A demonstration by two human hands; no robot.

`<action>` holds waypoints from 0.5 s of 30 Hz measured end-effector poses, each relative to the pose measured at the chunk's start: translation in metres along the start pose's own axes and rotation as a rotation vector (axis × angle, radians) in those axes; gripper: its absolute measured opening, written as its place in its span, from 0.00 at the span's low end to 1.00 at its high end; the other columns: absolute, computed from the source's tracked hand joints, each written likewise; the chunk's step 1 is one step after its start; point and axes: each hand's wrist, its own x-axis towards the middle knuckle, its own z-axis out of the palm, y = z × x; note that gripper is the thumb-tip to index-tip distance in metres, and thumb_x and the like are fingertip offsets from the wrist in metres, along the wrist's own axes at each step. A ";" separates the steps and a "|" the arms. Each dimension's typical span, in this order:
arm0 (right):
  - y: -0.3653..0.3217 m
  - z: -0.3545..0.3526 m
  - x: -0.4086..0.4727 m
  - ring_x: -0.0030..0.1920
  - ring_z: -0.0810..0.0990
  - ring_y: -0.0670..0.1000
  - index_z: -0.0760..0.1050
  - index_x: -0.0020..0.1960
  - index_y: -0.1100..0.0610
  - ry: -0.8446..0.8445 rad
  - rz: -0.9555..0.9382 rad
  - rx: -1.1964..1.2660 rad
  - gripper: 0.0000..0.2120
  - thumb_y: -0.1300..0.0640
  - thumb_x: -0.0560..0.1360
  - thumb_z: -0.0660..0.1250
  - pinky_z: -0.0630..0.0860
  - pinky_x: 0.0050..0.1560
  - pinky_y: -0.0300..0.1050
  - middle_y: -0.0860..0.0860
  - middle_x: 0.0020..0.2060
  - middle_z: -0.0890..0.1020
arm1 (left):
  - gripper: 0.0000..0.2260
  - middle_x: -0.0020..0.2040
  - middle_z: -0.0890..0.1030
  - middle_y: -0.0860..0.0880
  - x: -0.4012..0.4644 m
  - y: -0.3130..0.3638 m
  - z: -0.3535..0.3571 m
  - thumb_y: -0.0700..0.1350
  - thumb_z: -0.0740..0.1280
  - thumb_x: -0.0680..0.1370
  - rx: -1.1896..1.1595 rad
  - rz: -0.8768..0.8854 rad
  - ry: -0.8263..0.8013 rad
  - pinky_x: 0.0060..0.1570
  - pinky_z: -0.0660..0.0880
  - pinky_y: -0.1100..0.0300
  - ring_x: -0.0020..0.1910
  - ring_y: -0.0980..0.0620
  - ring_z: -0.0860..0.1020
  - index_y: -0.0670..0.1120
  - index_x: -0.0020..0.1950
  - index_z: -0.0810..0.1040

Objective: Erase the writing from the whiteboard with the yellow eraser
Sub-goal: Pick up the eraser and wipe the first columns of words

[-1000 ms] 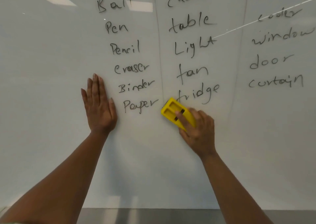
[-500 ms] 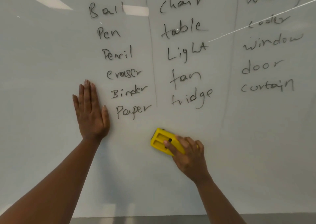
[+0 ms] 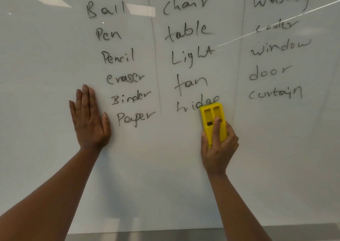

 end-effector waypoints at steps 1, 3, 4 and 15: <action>0.000 -0.001 -0.011 0.50 0.69 0.59 0.65 0.67 0.57 -0.025 -0.049 -0.003 0.23 0.49 0.75 0.60 0.74 0.44 0.52 0.65 0.58 0.73 | 0.27 0.74 0.58 0.36 0.000 0.000 0.000 0.48 0.49 0.78 0.001 0.002 -0.001 0.74 0.43 0.52 0.74 0.42 0.54 0.34 0.73 0.56; 0.006 -0.004 -0.033 0.49 0.68 0.59 0.65 0.66 0.57 -0.075 -0.149 0.000 0.23 0.51 0.73 0.59 0.74 0.42 0.52 0.62 0.59 0.68 | 0.27 0.74 0.59 0.36 0.000 -0.001 0.001 0.48 0.49 0.78 0.006 0.004 0.001 0.74 0.43 0.53 0.74 0.44 0.53 0.35 0.73 0.56; 0.013 -0.005 -0.040 0.48 0.68 0.59 0.66 0.65 0.57 -0.090 -0.178 0.005 0.23 0.51 0.72 0.59 0.74 0.42 0.52 0.61 0.58 0.67 | 0.27 0.74 0.59 0.36 0.000 -0.001 0.001 0.48 0.49 0.78 0.009 0.001 0.004 0.74 0.42 0.53 0.74 0.45 0.52 0.36 0.74 0.55; 0.050 -0.019 0.015 0.50 0.74 0.71 0.68 0.66 0.68 0.027 0.199 -0.013 0.24 0.58 0.73 0.65 0.73 0.47 0.60 0.74 0.53 0.73 | 0.27 0.74 0.59 0.36 -0.001 0.000 0.000 0.47 0.50 0.77 0.017 -0.006 0.009 0.74 0.42 0.53 0.74 0.45 0.53 0.35 0.73 0.56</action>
